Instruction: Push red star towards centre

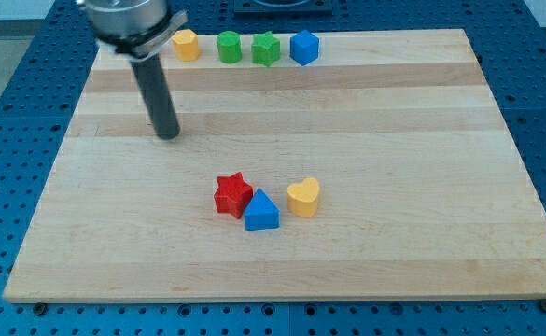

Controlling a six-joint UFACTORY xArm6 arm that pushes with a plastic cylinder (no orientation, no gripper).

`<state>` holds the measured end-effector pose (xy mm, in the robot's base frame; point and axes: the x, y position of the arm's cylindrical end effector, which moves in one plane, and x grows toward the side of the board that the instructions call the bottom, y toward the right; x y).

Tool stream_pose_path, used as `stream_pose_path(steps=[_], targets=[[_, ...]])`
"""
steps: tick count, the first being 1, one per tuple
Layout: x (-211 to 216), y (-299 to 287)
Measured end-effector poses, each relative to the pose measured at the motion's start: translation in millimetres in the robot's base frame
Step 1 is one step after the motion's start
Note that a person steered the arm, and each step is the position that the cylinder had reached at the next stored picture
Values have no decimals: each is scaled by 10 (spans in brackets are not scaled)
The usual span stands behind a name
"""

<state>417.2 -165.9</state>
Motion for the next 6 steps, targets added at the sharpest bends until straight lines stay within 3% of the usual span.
stream_pose_path(steps=[2,4,6], targets=[[769,-43],[1207,613],[827,1320]])
